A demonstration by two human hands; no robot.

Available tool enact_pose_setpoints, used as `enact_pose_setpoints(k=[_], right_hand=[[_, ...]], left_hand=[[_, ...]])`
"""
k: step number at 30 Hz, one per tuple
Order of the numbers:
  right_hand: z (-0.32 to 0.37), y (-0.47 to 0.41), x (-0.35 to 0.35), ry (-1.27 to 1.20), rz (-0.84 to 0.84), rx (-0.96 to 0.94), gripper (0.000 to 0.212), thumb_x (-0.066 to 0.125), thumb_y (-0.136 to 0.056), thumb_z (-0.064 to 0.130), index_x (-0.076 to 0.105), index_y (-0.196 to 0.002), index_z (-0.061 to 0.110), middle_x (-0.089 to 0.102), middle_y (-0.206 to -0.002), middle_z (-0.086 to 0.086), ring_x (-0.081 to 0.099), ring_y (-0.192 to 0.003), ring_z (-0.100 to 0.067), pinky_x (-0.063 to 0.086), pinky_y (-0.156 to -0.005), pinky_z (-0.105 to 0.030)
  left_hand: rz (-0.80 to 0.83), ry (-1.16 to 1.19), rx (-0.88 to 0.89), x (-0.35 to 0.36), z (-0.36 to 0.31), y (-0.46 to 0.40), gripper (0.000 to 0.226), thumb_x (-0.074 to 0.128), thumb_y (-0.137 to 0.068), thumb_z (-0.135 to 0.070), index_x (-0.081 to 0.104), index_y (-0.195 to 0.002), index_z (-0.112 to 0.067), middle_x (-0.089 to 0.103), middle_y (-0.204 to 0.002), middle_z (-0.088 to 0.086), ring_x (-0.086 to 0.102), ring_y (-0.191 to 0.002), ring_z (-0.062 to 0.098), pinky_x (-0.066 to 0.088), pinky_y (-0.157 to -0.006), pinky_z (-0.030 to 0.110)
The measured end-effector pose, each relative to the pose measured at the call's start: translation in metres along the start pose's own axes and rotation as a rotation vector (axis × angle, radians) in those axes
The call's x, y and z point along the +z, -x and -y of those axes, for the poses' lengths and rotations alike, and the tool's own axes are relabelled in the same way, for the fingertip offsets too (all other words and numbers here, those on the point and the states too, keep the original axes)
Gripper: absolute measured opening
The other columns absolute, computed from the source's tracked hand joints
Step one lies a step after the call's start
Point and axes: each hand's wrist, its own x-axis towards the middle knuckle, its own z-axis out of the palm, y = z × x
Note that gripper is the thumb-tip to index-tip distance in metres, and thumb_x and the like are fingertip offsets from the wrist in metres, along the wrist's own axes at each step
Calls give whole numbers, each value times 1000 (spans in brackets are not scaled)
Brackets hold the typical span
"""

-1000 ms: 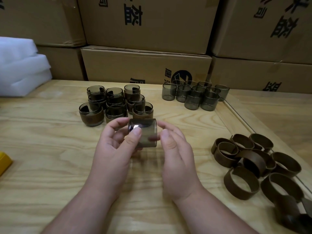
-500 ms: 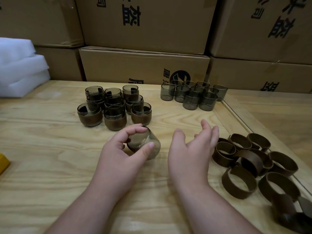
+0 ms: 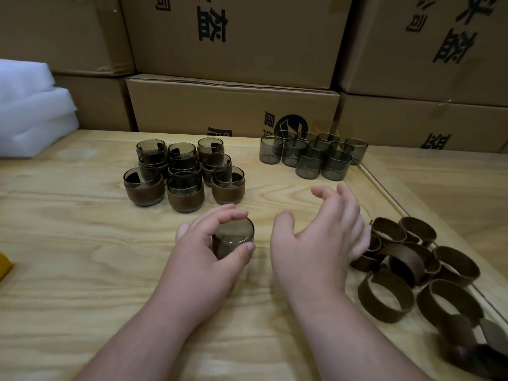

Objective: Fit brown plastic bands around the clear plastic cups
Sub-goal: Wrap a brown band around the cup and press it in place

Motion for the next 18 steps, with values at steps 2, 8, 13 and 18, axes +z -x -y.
enact_pose_setpoints(k=[2,8,13,18], right_hand=[[-3,-5,-2,42,42,41,51,58,-83,42,43,-131,33,27,-161,3,18,-153,-20,-7,-127,-52],[-5,-2,2,1,95,-21,47,58,-85,41,45,-129,32,38,-149,8,41,-139,-19,34,-117,-48],[-2,1,5,-126,150,-127,25,56,-85,36,49,-108,40,50,-109,22,54,-104,-9,54,-87,-42],[-9,0,12,-108,104,-224,26,52,-83,32,66,-105,31,58,-116,19,47,-119,-6,44,-104,-36]], left_hand=[[-3,4,-10,0,1,0,54,85,-77,-25,63,-109,-62,57,-123,-43,39,-129,-11,28,-89,-6],[-13,31,-19,0,2,-1,51,84,-77,-26,64,-109,-60,58,-127,-38,44,-133,-2,35,-99,11],[-27,62,-27,1,2,-2,42,83,-75,-26,69,-105,-51,60,-127,-33,48,-133,5,41,-106,22],[-35,114,-51,1,1,-3,45,84,-77,-19,70,-107,-51,63,-127,-29,52,-132,12,45,-111,43]])
